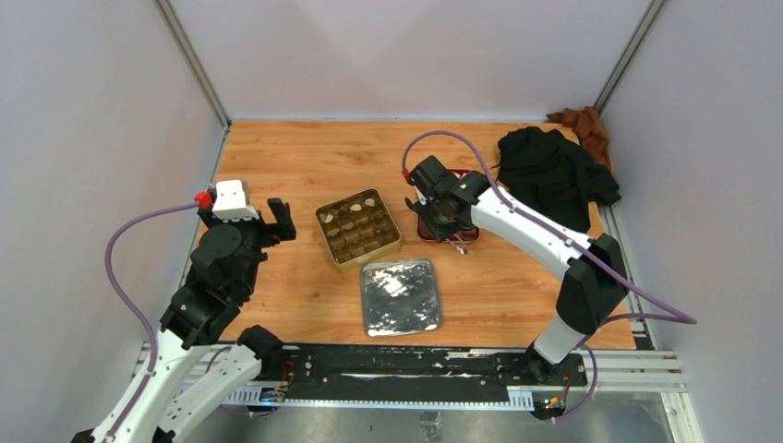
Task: Pack the chocolate
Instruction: Place the fake chocolate in the packing box.
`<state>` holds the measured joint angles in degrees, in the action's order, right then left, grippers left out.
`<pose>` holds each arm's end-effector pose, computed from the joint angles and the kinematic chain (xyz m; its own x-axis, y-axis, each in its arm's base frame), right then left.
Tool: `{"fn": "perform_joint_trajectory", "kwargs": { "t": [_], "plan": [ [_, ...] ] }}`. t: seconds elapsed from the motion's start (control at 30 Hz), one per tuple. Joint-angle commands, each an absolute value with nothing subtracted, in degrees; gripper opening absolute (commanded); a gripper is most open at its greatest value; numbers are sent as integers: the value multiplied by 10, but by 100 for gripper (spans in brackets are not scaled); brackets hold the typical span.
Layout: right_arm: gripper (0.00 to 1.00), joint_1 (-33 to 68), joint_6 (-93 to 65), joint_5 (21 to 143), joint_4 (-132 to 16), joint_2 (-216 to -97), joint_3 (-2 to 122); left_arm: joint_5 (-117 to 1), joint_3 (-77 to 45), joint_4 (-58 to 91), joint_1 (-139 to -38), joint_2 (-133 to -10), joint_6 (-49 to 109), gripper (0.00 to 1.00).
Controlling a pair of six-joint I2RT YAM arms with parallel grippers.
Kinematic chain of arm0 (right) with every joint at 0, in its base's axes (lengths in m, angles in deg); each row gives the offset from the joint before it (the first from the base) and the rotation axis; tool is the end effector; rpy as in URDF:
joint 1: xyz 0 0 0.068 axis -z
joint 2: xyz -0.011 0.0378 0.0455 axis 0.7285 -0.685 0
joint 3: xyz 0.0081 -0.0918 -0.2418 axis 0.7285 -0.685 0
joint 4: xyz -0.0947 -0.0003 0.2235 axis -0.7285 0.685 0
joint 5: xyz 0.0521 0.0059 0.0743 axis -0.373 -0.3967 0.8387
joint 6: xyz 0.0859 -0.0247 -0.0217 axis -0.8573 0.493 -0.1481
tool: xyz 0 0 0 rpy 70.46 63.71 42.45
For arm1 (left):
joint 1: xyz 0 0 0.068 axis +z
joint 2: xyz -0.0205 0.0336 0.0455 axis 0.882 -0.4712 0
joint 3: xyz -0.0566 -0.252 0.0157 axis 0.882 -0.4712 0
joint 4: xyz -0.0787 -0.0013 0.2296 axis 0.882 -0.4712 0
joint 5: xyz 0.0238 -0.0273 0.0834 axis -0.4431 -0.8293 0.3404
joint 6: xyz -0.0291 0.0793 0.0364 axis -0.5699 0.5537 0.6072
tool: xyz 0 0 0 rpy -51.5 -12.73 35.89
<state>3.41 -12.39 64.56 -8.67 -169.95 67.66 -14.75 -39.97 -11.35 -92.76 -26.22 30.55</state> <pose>0.2617 0.2279 0.2429 -0.6885 -0.5234 -0.5020 -0.5551 0.8258 -0.0997 0.1434 -0.0305 0.3469 -0.0962 -0.1231 -0.9877 -0.0881 0.9895 -0.1148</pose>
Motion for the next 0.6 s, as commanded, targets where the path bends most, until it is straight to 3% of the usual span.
{"fn": "perform_joint_trajectory", "kwargs": {
  "t": [0.0, 0.57],
  "plan": [
    [37, 54, -138, 625, -59, -1660, 640, -149, -405, -99, -925, -257, 305, 100],
    [37, 131, -137, 627, -45, -1598, 546, -152, -406, -99, -925, -259, 304, 100]
  ]
}}
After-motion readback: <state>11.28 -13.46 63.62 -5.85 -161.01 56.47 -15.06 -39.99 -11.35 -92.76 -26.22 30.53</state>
